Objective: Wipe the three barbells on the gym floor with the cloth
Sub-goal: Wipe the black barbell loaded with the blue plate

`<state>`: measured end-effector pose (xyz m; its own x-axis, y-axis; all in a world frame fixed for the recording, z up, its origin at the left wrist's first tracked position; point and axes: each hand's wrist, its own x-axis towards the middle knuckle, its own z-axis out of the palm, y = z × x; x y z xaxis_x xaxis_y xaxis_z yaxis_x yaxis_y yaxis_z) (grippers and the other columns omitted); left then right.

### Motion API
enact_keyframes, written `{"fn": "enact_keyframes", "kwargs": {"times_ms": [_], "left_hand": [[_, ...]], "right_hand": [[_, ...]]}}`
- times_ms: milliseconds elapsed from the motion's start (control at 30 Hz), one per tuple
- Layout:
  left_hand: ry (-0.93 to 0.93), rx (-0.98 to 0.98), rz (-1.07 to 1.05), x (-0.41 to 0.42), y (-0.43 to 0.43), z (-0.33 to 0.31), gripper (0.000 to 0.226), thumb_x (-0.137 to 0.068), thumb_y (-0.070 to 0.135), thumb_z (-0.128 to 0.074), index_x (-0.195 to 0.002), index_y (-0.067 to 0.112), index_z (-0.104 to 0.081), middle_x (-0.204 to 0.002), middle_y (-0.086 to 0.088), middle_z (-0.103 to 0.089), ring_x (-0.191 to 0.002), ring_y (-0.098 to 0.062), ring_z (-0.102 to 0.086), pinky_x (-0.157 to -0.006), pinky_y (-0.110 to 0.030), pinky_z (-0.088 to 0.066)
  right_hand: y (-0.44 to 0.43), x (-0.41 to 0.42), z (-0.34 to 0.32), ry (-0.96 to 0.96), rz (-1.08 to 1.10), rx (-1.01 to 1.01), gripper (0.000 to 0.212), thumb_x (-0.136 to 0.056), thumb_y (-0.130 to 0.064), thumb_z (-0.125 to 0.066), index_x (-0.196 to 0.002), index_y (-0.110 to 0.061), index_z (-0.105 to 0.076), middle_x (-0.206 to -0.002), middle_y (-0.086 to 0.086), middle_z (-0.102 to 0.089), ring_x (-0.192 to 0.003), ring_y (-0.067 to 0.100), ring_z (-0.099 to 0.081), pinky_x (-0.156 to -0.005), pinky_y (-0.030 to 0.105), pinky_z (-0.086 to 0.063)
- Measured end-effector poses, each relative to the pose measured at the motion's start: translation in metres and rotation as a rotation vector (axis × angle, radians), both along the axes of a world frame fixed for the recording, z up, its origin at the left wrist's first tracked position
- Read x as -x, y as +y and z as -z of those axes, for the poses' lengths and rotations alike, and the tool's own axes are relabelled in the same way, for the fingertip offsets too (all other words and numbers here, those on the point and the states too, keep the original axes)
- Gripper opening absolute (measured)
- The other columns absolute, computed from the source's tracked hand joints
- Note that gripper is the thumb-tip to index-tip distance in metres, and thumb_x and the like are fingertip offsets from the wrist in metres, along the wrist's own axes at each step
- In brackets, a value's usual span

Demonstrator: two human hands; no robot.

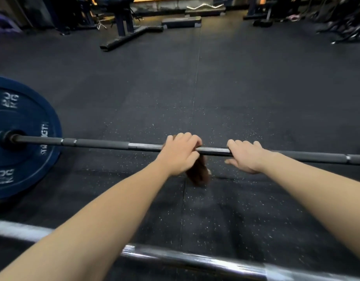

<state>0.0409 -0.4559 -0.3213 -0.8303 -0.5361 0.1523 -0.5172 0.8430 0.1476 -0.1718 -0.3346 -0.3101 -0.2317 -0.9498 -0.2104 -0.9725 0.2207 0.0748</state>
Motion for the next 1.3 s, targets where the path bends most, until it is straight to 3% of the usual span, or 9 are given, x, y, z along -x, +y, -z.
{"fn": "enact_keyframes", "kwargs": {"times_ms": [167,300,467,600,733,967,1100,1300], "left_hand": [[0.018,0.078,-0.079,-0.048,-0.029,0.005,0.046,-0.083,0.042,-0.025,-0.116,0.029,-0.054,-0.107,0.007,-0.052,-0.104,-0.022,-0.048,-0.089,-0.044,-0.033],[0.048,0.106,-0.146,-0.059,-0.039,0.009,0.038,-0.086,0.042,-0.026,-0.108,0.029,-0.054,-0.101,0.008,-0.051,-0.099,-0.023,-0.049,-0.086,-0.044,-0.031],[0.151,0.066,-0.331,-0.02,-0.013,0.015,0.021,-0.09,0.041,-0.034,-0.096,0.029,-0.05,-0.097,0.007,-0.051,-0.096,-0.022,-0.046,-0.086,-0.045,-0.03],[0.124,0.009,-0.27,0.04,0.03,0.012,0.025,-0.088,0.045,-0.033,-0.098,0.03,-0.05,-0.102,0.008,-0.051,-0.101,-0.022,-0.044,-0.086,-0.044,-0.028],[0.146,-0.06,-0.214,0.086,0.069,0.005,0.044,-0.081,0.05,-0.015,-0.097,0.026,-0.049,-0.097,0.007,-0.047,-0.096,-0.022,-0.041,-0.087,-0.047,-0.029],[0.033,-0.097,-0.015,0.068,0.047,-0.001,0.039,-0.088,0.045,-0.023,-0.111,0.029,-0.049,-0.106,0.008,-0.05,-0.103,-0.02,-0.045,-0.094,-0.047,-0.034],[0.05,-0.079,-0.021,0.048,0.034,-0.003,0.032,-0.091,0.04,-0.032,-0.114,0.03,-0.051,-0.107,0.011,-0.048,-0.108,-0.019,-0.046,-0.094,-0.044,-0.031],[-0.005,-0.086,-0.138,0.023,0.016,-0.003,0.027,-0.091,0.042,-0.03,-0.106,0.031,-0.049,-0.104,0.009,-0.05,-0.105,-0.02,-0.046,-0.092,-0.044,-0.031]], "right_hand": [[0.018,0.033,-0.008,0.021,0.074,-0.082,0.053,-0.095,-0.061,-0.056,-0.13,-0.024,-0.04,-0.128,0.0,-0.051,-0.122,0.028,-0.05,-0.101,0.045,-0.035],[0.032,0.045,0.001,0.068,0.074,-0.003,0.026,-0.104,-0.043,-0.049,-0.108,-0.02,-0.039,-0.118,0.002,-0.061,-0.109,0.028,-0.056,-0.09,0.043,-0.035],[0.028,0.045,0.008,0.061,0.085,0.019,0.018,-0.105,-0.031,-0.045,-0.101,-0.018,-0.033,-0.105,0.003,-0.06,-0.091,0.029,-0.053,-0.081,0.042,-0.027],[0.026,0.047,0.006,0.034,0.077,0.005,0.018,-0.106,-0.032,-0.044,-0.101,-0.018,-0.033,-0.1,0.002,-0.059,-0.084,0.028,-0.05,-0.082,0.042,-0.028],[0.028,0.043,0.004,0.059,0.075,0.033,0.023,-0.105,-0.037,-0.045,-0.101,-0.019,-0.033,-0.106,0.003,-0.062,-0.094,0.03,-0.056,-0.081,0.042,-0.03],[0.036,0.057,-0.004,-0.024,0.097,0.011,0.037,-0.096,-0.052,-0.058,-0.106,-0.022,-0.039,-0.112,-0.001,-0.063,-0.106,0.028,-0.059,-0.09,0.042,-0.039],[0.062,0.082,-0.002,0.097,0.172,0.054,0.041,-0.095,-0.064,-0.052,-0.1,-0.024,-0.041,-0.106,-0.005,-0.066,-0.105,0.025,-0.061,-0.086,0.04,-0.038],[0.064,0.084,0.008,0.118,0.22,0.083,0.021,-0.101,-0.04,-0.052,-0.097,-0.023,-0.04,-0.109,0.0,-0.066,-0.103,0.026,-0.063,-0.078,0.037,-0.033]]}}
